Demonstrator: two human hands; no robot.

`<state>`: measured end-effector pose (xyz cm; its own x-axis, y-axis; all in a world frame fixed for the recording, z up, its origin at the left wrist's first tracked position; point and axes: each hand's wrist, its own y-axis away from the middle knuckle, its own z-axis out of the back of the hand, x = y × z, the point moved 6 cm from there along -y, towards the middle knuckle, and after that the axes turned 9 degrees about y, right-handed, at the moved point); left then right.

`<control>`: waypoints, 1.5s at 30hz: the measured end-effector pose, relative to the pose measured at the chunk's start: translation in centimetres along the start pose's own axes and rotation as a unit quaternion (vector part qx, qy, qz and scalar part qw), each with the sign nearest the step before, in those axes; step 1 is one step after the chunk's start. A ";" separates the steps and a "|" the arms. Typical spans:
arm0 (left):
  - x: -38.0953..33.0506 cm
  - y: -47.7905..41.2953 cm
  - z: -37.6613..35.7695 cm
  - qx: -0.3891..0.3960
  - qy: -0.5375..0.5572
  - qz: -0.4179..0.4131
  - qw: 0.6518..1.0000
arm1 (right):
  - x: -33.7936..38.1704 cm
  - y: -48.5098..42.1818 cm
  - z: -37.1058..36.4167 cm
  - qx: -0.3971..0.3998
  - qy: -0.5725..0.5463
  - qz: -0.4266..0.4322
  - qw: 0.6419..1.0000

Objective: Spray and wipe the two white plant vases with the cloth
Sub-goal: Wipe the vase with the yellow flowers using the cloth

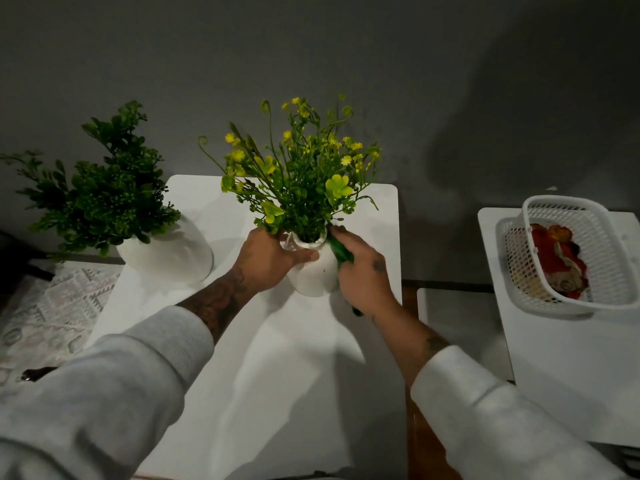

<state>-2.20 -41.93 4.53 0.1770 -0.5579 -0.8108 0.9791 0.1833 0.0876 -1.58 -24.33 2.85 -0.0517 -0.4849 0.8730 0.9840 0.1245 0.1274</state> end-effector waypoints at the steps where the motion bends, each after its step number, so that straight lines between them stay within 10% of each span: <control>1: 0.0 0.0 0.0 0.002 -0.005 0.002 1.000 | -0.6 -0.6 0.2 0.011 0.001 -0.033 0.999; 12: 0.1 0.0 -0.1 -0.003 -0.020 0.019 1.000 | -6.6 0.4 -1.6 0.073 -0.103 -0.212 0.969; 29: -0.8 1.6 -0.7 -0.073 -0.014 -0.014 0.997 | 0.1 3.4 -0.2 -0.035 0.004 0.066 0.997; 45: -0.3 0.5 -0.5 -0.023 0.035 0.018 0.999 | 0.9 -0.1 0.6 -0.011 0.041 0.061 0.997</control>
<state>-1.85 -41.26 4.50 0.2028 -0.4918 -0.8467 0.9665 0.2394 0.0924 -1.84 -24.26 3.88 0.0819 -0.5371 0.8395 0.9856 0.1685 0.0116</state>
